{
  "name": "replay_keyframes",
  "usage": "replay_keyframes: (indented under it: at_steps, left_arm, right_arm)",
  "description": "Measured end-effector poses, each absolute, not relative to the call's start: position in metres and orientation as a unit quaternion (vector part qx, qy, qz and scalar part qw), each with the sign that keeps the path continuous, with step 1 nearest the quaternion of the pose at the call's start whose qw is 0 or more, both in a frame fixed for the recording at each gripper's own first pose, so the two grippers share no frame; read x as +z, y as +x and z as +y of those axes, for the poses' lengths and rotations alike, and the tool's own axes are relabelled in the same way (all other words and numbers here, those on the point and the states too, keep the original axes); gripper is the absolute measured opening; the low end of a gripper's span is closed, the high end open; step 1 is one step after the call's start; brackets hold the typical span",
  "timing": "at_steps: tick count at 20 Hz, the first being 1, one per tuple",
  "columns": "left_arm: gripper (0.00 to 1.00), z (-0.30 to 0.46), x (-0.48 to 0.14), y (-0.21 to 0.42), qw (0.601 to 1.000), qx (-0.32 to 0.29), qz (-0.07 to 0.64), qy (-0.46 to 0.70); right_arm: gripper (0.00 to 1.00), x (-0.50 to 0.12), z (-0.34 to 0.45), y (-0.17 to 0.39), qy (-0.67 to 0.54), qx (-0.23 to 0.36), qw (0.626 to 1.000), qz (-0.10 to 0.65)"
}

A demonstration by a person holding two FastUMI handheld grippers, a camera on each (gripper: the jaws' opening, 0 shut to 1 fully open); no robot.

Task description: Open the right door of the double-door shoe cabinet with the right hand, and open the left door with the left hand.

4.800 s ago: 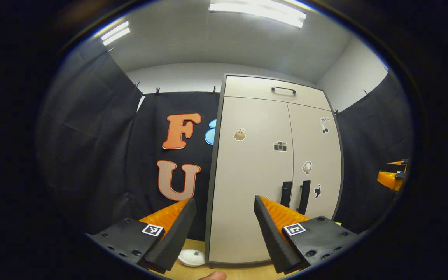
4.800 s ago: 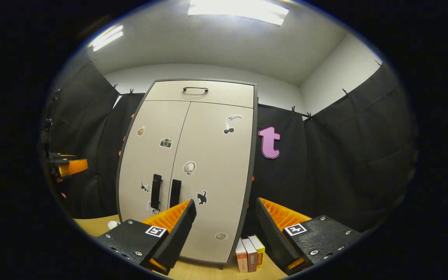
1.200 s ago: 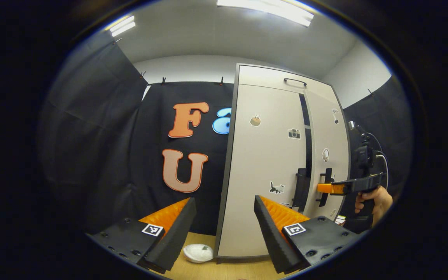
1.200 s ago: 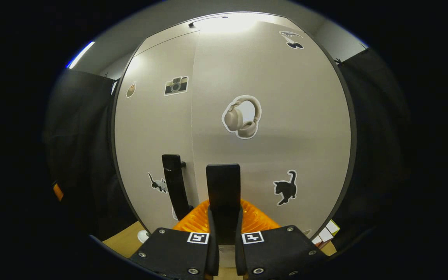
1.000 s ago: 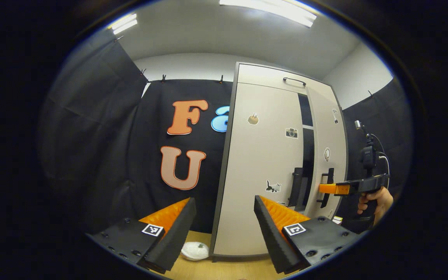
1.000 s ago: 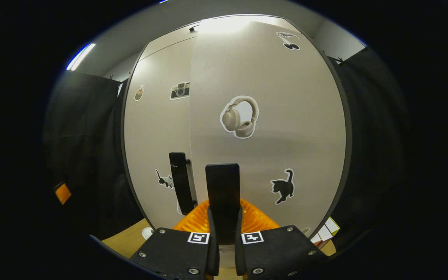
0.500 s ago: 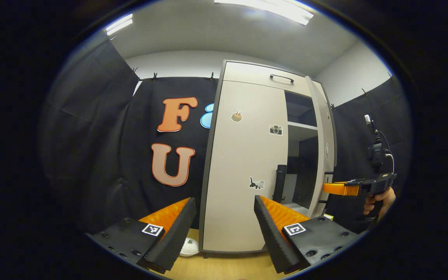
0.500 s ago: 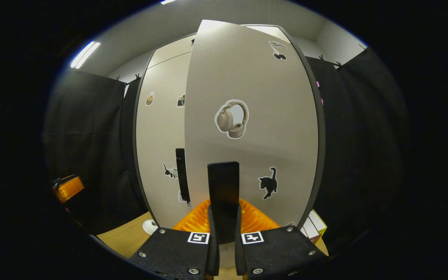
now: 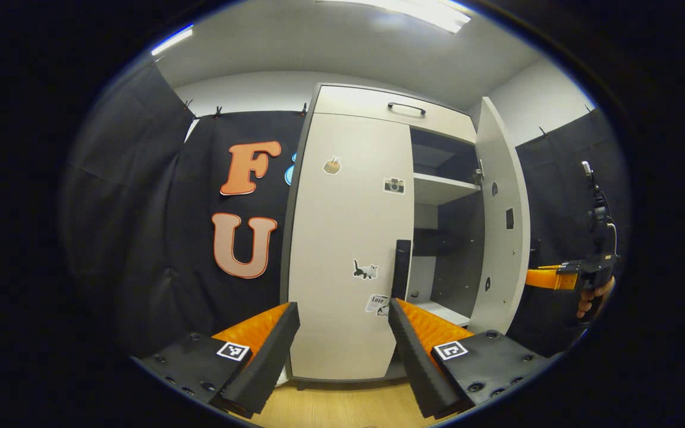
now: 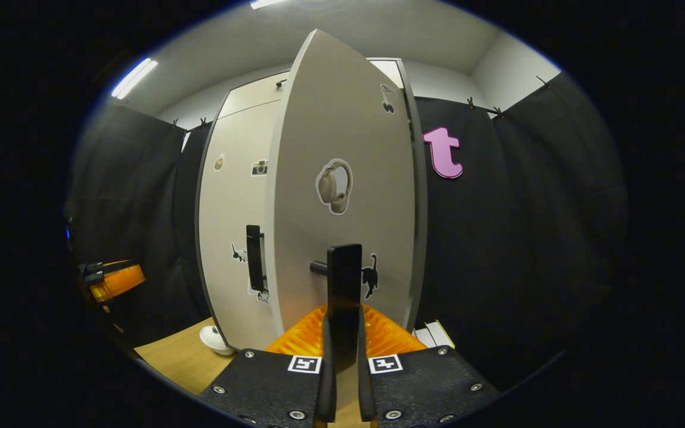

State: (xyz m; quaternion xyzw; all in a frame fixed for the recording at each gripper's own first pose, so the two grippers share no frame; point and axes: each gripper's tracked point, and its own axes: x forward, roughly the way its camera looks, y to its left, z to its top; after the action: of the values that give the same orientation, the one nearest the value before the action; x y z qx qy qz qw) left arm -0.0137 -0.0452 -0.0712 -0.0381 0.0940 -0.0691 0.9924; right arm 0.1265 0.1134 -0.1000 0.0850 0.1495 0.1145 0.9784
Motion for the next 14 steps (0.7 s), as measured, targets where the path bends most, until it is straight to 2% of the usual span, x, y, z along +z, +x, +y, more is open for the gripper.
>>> replay_keyframes:
  at_steps: [9,13,14]
  left_arm:
    - [0.97,-0.096,-0.092,0.004,0.987,-0.107,0.11,-0.049]
    - [0.98,-0.11,-0.093,0.011,0.987,-0.11,0.11,-0.048]
    - [0.96,-0.116,-0.093,0.013,0.986,-0.113,0.111,-0.049]
  right_arm:
    - [0.14,-0.108,0.08,0.127,0.076,0.086,0.984,0.136]
    - [0.13,-0.114,0.054,0.13,0.064,0.046,0.988,0.134]
    - [0.08,-0.113,0.05,0.128,0.069,0.043,0.988,0.134]
